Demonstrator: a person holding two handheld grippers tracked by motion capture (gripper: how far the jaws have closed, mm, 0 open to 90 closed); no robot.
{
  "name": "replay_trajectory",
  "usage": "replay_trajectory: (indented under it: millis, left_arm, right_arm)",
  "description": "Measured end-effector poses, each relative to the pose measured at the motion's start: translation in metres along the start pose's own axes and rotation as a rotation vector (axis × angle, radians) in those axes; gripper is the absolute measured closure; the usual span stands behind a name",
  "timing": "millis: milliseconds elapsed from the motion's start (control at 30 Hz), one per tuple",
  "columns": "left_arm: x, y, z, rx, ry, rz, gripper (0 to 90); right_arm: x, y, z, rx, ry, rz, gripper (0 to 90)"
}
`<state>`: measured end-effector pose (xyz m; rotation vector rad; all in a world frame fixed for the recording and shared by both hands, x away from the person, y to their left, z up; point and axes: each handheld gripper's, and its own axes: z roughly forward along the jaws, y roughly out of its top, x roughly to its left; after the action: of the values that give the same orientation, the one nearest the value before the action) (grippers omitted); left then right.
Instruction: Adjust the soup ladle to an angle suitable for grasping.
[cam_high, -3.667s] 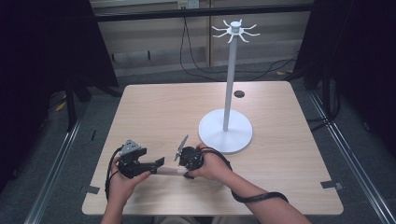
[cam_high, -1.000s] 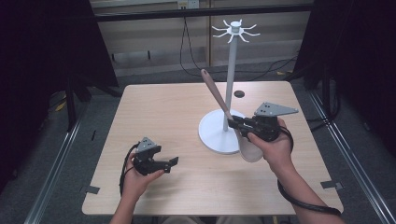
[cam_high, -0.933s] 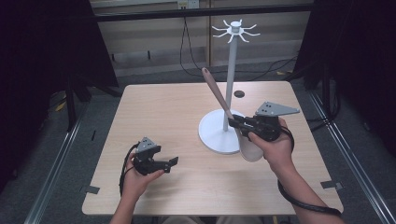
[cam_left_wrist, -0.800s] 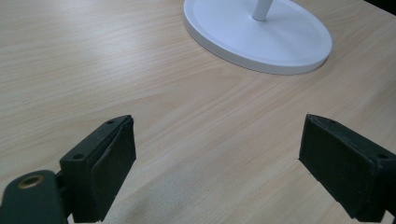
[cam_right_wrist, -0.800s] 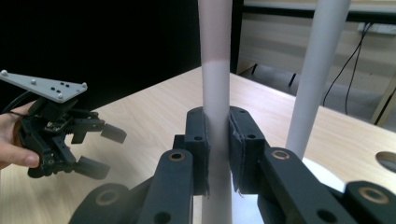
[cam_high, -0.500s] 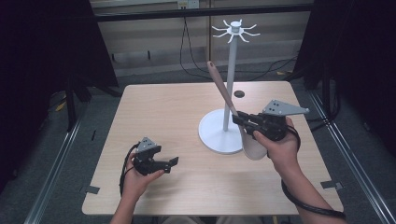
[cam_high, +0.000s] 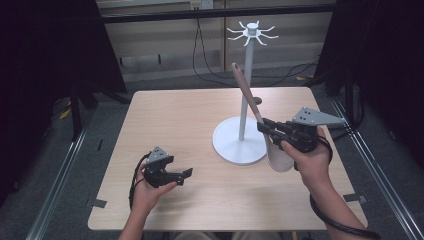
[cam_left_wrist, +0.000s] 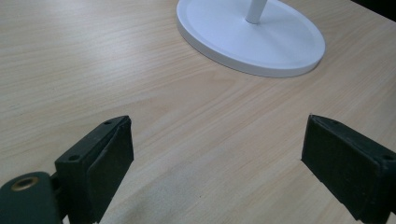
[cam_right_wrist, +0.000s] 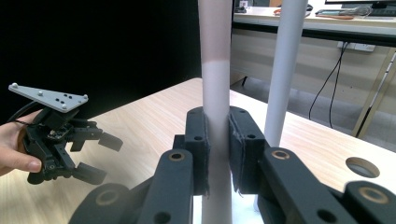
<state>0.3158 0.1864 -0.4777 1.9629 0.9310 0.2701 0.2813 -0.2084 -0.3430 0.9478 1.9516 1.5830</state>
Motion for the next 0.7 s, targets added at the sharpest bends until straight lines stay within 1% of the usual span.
replay_trajectory:
  millis: [67, 133, 300, 367, 433, 500, 567, 633, 700]
  left_arm:
    - [0.0, 0.0, 0.001, 0.006, -0.004, 0.007, 8.9]
    - [-0.001, 0.001, 0.002, 0.004, -0.003, 0.002, 8.9]
    - [-0.002, 0.002, 0.005, 0.006, -0.012, 0.009, 8.9]
    - [-0.003, 0.002, 0.005, 0.01, -0.007, 0.01, 8.8]
    - [-0.003, 0.002, 0.006, 0.01, -0.01, 0.012, 8.9]
    - [-0.004, 0.003, 0.006, 0.01, -0.015, 0.015, 8.8]
    - [-0.004, 0.003, 0.006, 0.009, -0.014, 0.015, 8.9]
    - [-0.004, 0.002, 0.007, 0.012, -0.015, 0.014, 8.9]
    - [-0.003, 0.002, 0.007, 0.017, -0.016, 0.02, 8.9]
  right_arm:
    - [0.0, 0.0, -0.002, -0.005, -0.002, 0.0, 79.7]
    - [0.0, 0.001, -0.006, -0.01, -0.004, 0.0, 79.7]
    - [0.0, 0.003, -0.013, -0.024, -0.014, -0.004, 79.7]
    - [0.0, 0.004, -0.015, -0.027, -0.023, -0.005, 79.7]
    - [-0.001, 0.006, -0.021, -0.036, -0.028, -0.006, 79.7]
    - [-0.002, 0.008, -0.024, -0.046, -0.033, -0.013, 79.7]
    - [-0.002, 0.008, -0.026, -0.043, -0.038, -0.013, 79.7]
    - [-0.003, 0.01, -0.029, -0.053, -0.035, -0.012, 79.7]
    - [-0.003, 0.011, -0.033, -0.061, -0.044, -0.018, 79.7]
